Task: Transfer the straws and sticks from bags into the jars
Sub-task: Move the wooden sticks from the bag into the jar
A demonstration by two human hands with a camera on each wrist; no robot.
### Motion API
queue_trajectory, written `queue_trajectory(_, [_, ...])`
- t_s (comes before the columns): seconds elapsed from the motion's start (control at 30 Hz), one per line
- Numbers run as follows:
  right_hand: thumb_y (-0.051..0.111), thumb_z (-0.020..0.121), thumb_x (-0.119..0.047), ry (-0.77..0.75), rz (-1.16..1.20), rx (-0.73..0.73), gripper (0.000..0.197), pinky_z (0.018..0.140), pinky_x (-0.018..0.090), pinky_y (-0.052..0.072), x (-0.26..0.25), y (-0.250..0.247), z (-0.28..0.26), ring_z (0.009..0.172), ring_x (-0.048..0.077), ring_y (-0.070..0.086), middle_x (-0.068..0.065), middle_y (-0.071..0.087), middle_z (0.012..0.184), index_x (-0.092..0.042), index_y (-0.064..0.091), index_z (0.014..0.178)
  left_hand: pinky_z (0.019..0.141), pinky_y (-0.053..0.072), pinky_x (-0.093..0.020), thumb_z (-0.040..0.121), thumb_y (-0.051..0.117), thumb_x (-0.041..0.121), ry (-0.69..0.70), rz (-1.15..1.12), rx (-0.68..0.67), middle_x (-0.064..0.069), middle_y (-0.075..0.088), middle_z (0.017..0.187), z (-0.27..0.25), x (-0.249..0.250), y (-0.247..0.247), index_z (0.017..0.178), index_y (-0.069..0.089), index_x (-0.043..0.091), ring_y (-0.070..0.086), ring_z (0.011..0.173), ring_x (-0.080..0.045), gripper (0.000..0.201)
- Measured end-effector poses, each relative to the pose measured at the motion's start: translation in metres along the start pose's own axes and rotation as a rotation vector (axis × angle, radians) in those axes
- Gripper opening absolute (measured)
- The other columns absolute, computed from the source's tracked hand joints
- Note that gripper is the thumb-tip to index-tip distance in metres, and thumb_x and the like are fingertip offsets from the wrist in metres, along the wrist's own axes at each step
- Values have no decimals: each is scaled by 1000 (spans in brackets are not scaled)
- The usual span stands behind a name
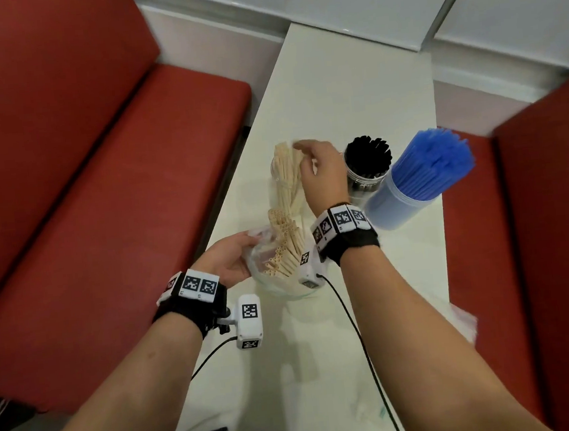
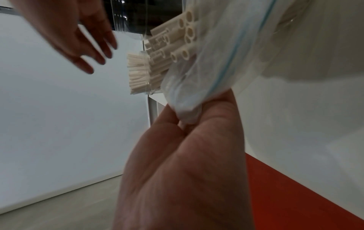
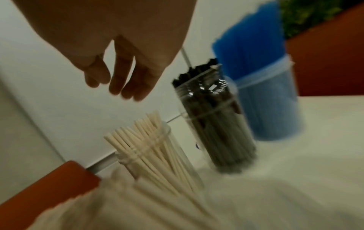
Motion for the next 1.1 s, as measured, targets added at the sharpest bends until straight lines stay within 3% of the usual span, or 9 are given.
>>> queue_trajectory(0.13, [44,92,0,284,224,-173,35,86,48,56,22,-3,-62,89,22,65,2,68,94,-24,66,106,75,61,-43,100,43,-1,39,27,1,-16,73,111,-6,-6,6,140,54,4,75,84,-28,42])
queue_trajectory(0.3, [45,90,3,421,199,-284,37,78,43,55,45,-6,-122,80,14,59,-1,63,92,-25,62,107,74,61,-45,99,40,-1,74,2,9,-19,71,114,-15,-15,9,140,53,3,74,83,-30,42])
queue_trajectory(0.37, [54,94,-8,445,111,-355,31,82,34,49,50,-8,-137,90,15,61,2,63,104,-21,58,122,63,63,-40,100,42,0,72,-11,21,-17,74,102,-18,-19,9,134,56,3,75,76,-27,37])
queue_trajectory(0.5, [63,89,-6,441,6,-534,61,104,31,41,48,-4,-157,127,25,53,10,56,138,-12,42,146,55,61,-34,101,44,0,78,-12,15,-13,77,86,-25,-26,12,114,63,3,76,70,-25,23])
queue_trajectory(0.7, [69,89,-11,395,-81,-452,28,91,43,47,44,-3,-162,104,33,60,15,65,111,-2,60,114,56,61,-32,101,40,-1,96,22,46,-10,76,80,-32,-31,10,106,62,6,74,65,-22,24])
queue_trajectory(0.9, [55,100,-14,398,-36,-408,22,92,47,49,42,-7,-172,103,35,62,17,69,109,-2,57,118,81,58,-42,101,39,-1,86,36,-10,-19,67,124,-42,-33,11,134,57,3,69,97,-32,37])
queue_trajectory(1.0, [49,104,-18,360,14,-341,15,80,32,50,39,-11,-168,91,16,64,7,68,106,-8,54,113,92,51,-45,102,38,0,91,31,-24,-22,59,136,-45,-31,12,140,52,1,65,102,-34,40])
queue_trajectory(1.07, [45,105,-18,335,57,-304,6,65,8,40,33,-12,-163,79,0,56,-1,62,100,-13,48,106,88,53,-45,103,39,0,94,27,-18,-22,64,128,-44,-29,11,139,53,1,65,99,-33,39])
queue_trajectory(1.1, [44,105,-16,336,80,-288,2,61,3,38,31,-11,-161,79,2,54,-3,58,100,-14,45,106,85,54,-44,102,39,0,89,29,-9,-21,67,121,-44,-29,10,137,53,1,66,96,-33,38])
Point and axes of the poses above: each hand's wrist, its own z-axis towards the middle knuckle, its own y-axis out of the palm, x = y × z, the point moved 3 cm from there along z, towards the middle knuckle
